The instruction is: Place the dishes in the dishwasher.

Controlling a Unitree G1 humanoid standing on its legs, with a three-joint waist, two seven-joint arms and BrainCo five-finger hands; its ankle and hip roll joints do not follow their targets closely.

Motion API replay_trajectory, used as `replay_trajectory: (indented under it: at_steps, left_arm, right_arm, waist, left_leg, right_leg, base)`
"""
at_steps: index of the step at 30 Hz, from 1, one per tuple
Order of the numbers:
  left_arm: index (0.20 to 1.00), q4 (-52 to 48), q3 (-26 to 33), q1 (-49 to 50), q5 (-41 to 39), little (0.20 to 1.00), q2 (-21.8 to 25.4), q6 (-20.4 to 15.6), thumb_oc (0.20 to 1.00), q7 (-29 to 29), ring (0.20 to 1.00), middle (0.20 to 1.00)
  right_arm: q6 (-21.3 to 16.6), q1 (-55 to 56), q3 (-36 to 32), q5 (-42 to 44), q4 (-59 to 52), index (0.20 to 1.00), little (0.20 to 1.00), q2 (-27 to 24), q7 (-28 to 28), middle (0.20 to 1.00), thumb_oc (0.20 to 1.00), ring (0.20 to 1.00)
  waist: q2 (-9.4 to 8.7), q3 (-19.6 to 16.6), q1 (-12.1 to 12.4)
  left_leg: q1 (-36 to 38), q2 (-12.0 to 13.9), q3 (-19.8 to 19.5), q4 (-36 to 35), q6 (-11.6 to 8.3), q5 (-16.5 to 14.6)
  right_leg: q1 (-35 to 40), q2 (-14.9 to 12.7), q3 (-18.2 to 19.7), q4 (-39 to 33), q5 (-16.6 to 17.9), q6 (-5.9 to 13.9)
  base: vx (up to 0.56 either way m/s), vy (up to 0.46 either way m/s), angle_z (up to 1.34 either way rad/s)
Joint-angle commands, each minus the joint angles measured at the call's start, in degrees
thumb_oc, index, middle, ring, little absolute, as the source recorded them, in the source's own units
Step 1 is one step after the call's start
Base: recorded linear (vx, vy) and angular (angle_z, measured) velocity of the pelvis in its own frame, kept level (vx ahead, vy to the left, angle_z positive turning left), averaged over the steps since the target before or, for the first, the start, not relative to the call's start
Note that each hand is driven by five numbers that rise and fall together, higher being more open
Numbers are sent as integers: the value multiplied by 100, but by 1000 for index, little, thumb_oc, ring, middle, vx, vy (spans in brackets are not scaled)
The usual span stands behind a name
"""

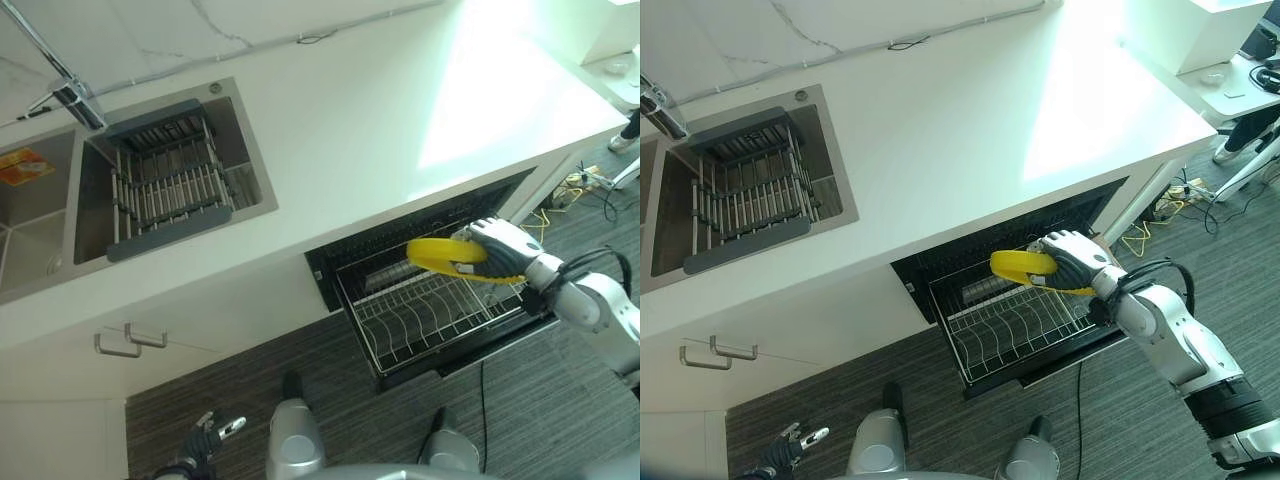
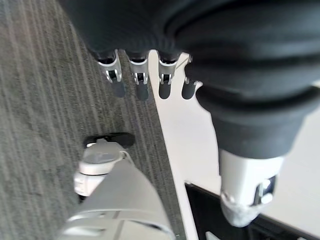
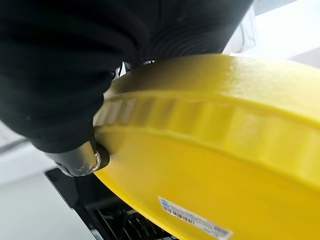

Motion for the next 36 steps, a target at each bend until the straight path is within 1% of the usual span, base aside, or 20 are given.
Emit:
replay_trajectory:
  at_steps: [1, 2, 7, 8, 10, 11, 12, 15, 18, 20, 21, 25, 32, 36]
  left_arm:
    - [1000, -116, -99, -124, -161, 1000, 430, -21, 1000, 75, 1000, 1000]
    - [1000, -141, -124, -131, -176, 1000, 431, -15, 1000, 92, 1000, 1000]
    - [1000, -191, -167, -152, -253, 1000, 456, 15, 1000, 108, 1000, 1000]
    - [1000, -173, -188, -178, -240, 1000, 447, 19, 1000, 125, 1000, 1000]
    - [1000, -168, -196, -185, -222, 1000, 423, 22, 1000, 165, 1000, 1000]
    - [1000, -170, -200, -183, -224, 1000, 417, 20, 1000, 181, 1000, 1000]
    - [1000, -179, -208, -177, -213, 1000, 398, 19, 1000, 219, 1000, 1000]
    - [1000, -206, -238, -167, -212, 1000, 353, 20, 1000, 292, 1000, 1000]
    - [1000, -233, -296, -158, -234, 1000, 318, 18, 1000, 363, 1000, 1000]
    - [1000, -241, -349, -157, -276, 1000, 302, -14, 1000, 417, 1000, 1000]
    - [1000, -301, -386, -152, -320, 1000, 298, 6, 1000, 458, 1000, 1000]
    - [1000, -266, -471, -177, -341, 1000, 275, -52, 1000, 497, 1000, 1000]
    - [1000, -235, -626, -173, -429, 1000, 237, -186, 1000, 631, 1000, 1000]
    - [1000, -238, -682, -159, -485, 1000, 230, -243, 1000, 709, 1000, 1000]
  right_arm:
    - [-149, -604, 37, -335, 94, 200, 200, -17, -720, 200, 200, 200]
    - [-97, -690, 152, -502, 260, 200, 200, 30, -867, 200, 200, 200]
    - [92, -932, 477, -680, 870, 200, 200, 233, -1165, 200, 200, 200]
    - [233, -1105, 670, -790, 1281, 200, 200, 413, -1378, 200, 200, 200]
    - [360, -1210, 784, -898, 1545, 200, 200, 562, -1549, 200, 200, 200]
    - [402, -1226, 802, -919, 1577, 200, 200, 585, -1591, 200, 200, 200]
    - [470, -1257, 849, -1009, 1794, 200, 200, 711, -1785, 200, 200, 200]
    - [641, -1299, 888, -1143, 2098, 200, 200, 948, -2099, 200, 200, 200]
    - [753, -1337, 922, -1056, 2380, 200, 200, 1145, -2445, 200, 200, 200]
    - [827, -1357, 910, -1050, 2527, 200, 200, 1288, -2725, 200, 200, 200]
    - [935, -1396, 908, -1068, 2603, 200, 200, 1393, -2980, 200, 200, 200]
    - [1048, -1502, 948, -1107, 2773, 200, 200, 1501, -3361, 200, 200, 200]
    - [1354, -1687, 1013, -1240, 3162, 200, 200, 1638, -4126, 200, 200, 200]
    - [1429, -1721, 1062, -1431, 3292, 200, 200, 1649, -4440, 200, 200, 200]
  waist:
    - [-54, -55, 147]
    - [-48, -43, 162]
    - [-17, -23, 217]
    - [3, -18, 255]
    - [13, -13, 281]
    - [14, -11, 284]
    - [20, -11, 302]
    - [38, -15, 328]
    - [63, -28, 350]
    - [94, -18, 363]
    - [132, -2, 376]
    - [169, 11, 390]
    - [217, 13, 436]
    - [245, 29, 450]
  left_leg:
    - [134, 114, -299, 395, -105, -178]
    - [113, 124, -320, 429, -109, -185]
    - [65, 149, -368, 481, -121, -171]
    - [56, 166, -387, 501, -132, -163]
    - [60, 169, -402, 523, -133, -170]
    - [63, 170, -402, 525, -133, -172]
    - [68, 176, -405, 550, -135, -180]
    - [83, 185, -416, 575, -136, -197]
    - [100, 179, -419, 575, -129, -198]
    - [103, 169, -423, 580, -124, -204]
    - [84, 162, -427, 600, -126, -208]
    - [71, 149, -431, 604, -134, -215]
    - [41, 156, -450, 617, -151, -215]
    - [-5, 159, -469, 677, -159, -236]
  right_leg:
    - [-135, -63, 111, 869, -490, -174]
    - [-172, -87, 114, 930, -505, -174]
    - [-263, -156, 88, 1073, -529, -174]
    - [-295, -206, 67, 1147, -545, -171]
    - [-325, -245, 62, 1225, -560, -169]
    - [-330, -252, 61, 1239, -563, -169]
    - [-345, -291, 51, 1295, -572, -170]
    - [-362, -350, 35, 1361, -580, -162]
    - [-374, -405, 26, 1396, -569, -151]
    - [-405, -448, 27, 1439, -560, -143]
    - [-436, -487, 33, 1483, -564, -130]
    - [-472, -540, 42, 1512, -557, -111]
    - [-543, -628, 40, 1575, -543, -87]
    - [-604, -687, 52, 1654, -551, -79]
  base:
    - [-4, -11, 3]
    - [-5, -8, 6]
    - [-12, -2, 7]
    - [0, 0, 0]
    - [1, 5, 2]
    - [11, 15, 5]
    - [15, 15, 8]
    - [27, 24, 11]
    - [35, 40, 4]
    - [25, 55, 4]
    - [13, 56, 5]
    - [7, 41, 5]
    - [1, 8, 0]
    - [6, 23, 2]
